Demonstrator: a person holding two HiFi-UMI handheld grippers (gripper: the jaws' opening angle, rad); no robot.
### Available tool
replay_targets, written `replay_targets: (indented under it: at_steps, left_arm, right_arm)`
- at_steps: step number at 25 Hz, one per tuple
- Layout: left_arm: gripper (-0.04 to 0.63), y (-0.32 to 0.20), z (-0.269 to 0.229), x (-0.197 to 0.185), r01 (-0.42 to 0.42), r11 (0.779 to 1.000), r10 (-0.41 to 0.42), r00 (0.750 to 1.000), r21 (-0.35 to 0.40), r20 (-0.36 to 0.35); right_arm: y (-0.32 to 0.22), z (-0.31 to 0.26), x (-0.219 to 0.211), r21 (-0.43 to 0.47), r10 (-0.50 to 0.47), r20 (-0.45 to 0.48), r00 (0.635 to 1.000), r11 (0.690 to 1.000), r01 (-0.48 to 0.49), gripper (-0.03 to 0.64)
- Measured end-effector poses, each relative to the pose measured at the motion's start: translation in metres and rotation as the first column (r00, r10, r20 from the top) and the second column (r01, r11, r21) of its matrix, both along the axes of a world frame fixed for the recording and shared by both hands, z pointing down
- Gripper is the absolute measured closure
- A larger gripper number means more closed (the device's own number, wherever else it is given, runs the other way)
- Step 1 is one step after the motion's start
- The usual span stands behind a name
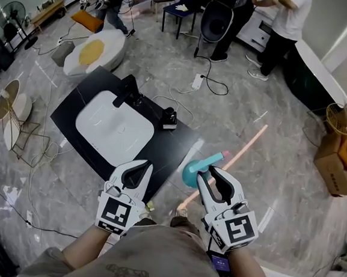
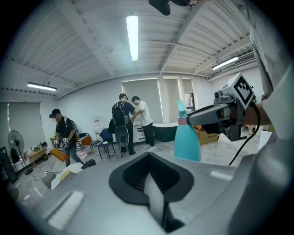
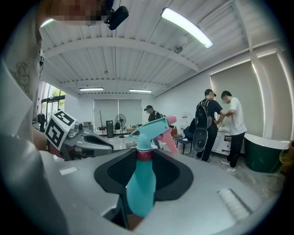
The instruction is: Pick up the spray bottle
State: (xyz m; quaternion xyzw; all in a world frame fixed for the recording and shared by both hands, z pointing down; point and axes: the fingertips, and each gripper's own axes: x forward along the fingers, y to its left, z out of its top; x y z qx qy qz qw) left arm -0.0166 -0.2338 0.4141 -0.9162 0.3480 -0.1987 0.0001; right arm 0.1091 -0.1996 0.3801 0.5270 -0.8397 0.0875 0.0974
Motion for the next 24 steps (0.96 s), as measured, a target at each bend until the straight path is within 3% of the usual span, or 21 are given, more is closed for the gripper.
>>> replay_targets:
  at_steps: [8, 17, 24]
  left_arm:
    - [0.595, -0.008, -0.003, -0.004, 0.036, 0.999, -0.036, 0.999, -0.015, -0.032]
    - [0.595, -0.009, 0.000, -0.011, 0.025, 1.000, -0.025, 1.000, 0.005, 0.011]
    - [0.595, -0.006, -0.002, -0.015, 0.042, 0.999, -0.042, 0.999, 0.001, -0.007]
  right_arm:
    - [-0.007, 0.000, -0.007, 0.001, -0.028, -0.011, 1.000, 1.000, 0.028, 0.479]
    - [-0.010, -0.001, -0.012, 0.001, -0.044, -0.013, 0.999, 0.999, 0.044, 0.479]
    - [-0.007, 0.002, -0.018, 0.001, -0.053, -0.012, 0.999, 0.999, 0.053, 0.479]
